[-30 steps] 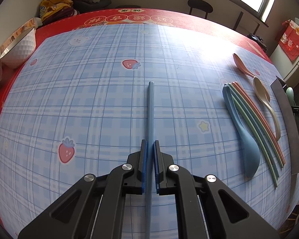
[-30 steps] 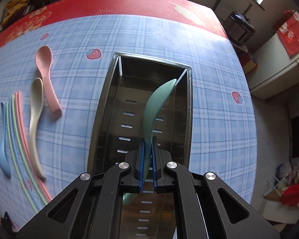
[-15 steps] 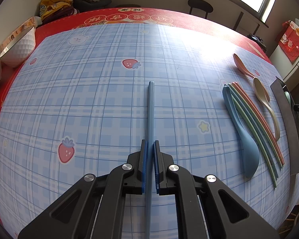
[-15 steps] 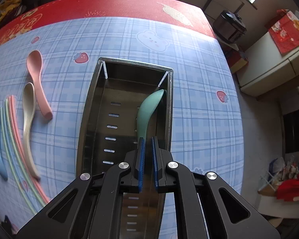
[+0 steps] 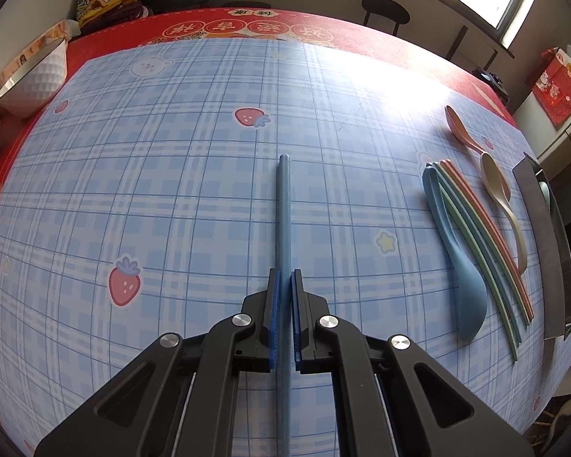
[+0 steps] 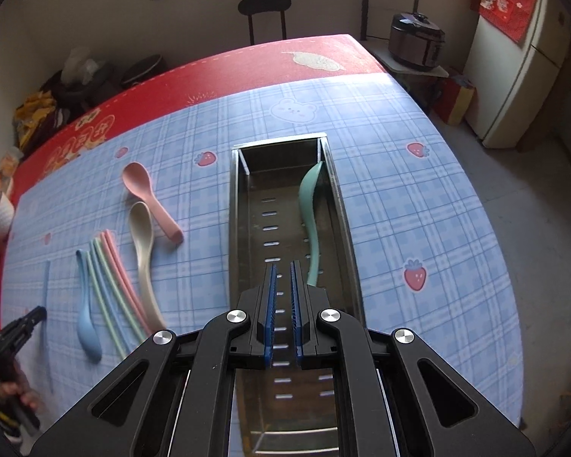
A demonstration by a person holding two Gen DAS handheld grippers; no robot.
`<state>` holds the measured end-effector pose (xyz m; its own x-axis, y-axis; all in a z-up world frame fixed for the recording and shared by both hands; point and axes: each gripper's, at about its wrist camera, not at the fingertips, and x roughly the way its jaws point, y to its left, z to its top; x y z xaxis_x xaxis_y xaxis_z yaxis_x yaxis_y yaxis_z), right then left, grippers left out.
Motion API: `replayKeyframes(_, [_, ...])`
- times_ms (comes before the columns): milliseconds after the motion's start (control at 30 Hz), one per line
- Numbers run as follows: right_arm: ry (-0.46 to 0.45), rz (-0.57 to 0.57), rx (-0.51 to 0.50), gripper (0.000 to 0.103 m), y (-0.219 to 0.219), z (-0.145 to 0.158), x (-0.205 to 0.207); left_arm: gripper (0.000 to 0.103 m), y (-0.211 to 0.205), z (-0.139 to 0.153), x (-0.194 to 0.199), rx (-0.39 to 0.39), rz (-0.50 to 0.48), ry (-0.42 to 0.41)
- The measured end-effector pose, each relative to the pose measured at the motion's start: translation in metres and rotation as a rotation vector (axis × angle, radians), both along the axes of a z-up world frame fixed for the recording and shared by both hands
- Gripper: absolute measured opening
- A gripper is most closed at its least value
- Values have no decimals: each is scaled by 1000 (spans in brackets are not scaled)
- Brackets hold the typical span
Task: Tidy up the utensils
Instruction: 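Carry the mint-green spoon into the steel tray and open the right gripper, then carry the blue stick into the steel tray and open the left gripper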
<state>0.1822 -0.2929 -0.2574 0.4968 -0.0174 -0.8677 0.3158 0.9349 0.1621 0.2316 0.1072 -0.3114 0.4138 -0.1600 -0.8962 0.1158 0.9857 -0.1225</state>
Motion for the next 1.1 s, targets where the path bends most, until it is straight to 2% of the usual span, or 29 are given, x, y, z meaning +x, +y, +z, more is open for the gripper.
replayKeyframes(133, [-50,-14,55,8,14,0,-17,6,4,4,-7,-2,9,16])
replayKeyframes(300, [-58,28,82,8,30,-5,-27,6,4,16,-16,-45,23,36])
replayKeyframes(567, [-64,25,113,8,19,-13,-34,6,-37,46,-23,-126,14,55])
replayKeyframes(700, [-69,14,112,8,4,-10,-39,6,-85,58,-19,-165,-22,62])
replayKeyframes(900, [-65,23,88,8,-23,-6,-43,6,-185,69,-16,-244,-132,67])
replayKeyframes(1100, [-56,36,63,8,-49,-5,-46,6,-274,63,-9,-329,-169,99])
